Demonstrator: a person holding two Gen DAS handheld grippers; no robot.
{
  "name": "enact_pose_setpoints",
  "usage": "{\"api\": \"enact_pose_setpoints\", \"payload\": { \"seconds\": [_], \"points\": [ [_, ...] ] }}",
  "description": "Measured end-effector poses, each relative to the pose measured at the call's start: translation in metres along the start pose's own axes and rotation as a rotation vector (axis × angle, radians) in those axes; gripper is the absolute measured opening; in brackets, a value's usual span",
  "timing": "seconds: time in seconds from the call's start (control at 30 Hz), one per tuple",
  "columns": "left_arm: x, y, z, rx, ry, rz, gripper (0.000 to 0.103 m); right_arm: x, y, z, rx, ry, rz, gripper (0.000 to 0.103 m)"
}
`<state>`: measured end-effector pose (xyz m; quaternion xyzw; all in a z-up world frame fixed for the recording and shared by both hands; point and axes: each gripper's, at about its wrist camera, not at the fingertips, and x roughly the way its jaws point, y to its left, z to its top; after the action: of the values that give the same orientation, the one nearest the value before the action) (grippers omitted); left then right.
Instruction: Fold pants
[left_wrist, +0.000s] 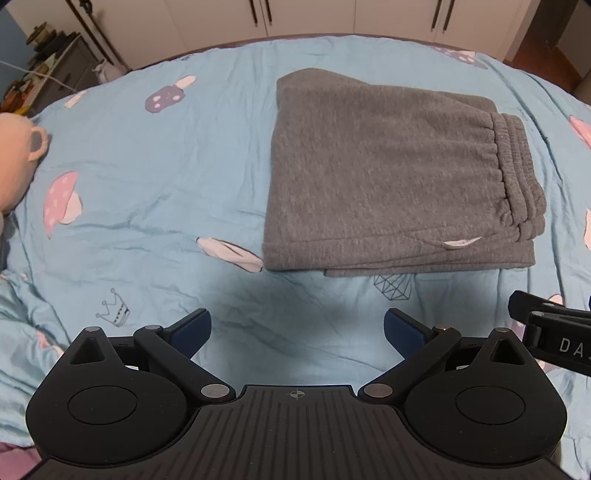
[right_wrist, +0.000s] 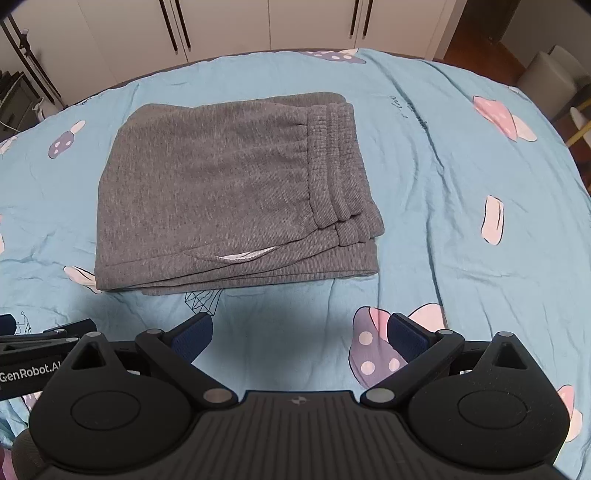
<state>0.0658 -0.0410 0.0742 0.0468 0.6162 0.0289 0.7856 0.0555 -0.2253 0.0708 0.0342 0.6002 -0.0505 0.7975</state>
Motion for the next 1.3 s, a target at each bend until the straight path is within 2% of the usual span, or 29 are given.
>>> {"api": "enact_pose_setpoints", "payload": {
  "seconds": [1.3],
  "points": [
    [-0.0002, -0.0054, -0.0016, 0.022, 0.01, -0.021, 0.102, 0.0029, -0.0045, -0.0035, 0.016, 0.01, -0.007, 0.101]
  ]
}}
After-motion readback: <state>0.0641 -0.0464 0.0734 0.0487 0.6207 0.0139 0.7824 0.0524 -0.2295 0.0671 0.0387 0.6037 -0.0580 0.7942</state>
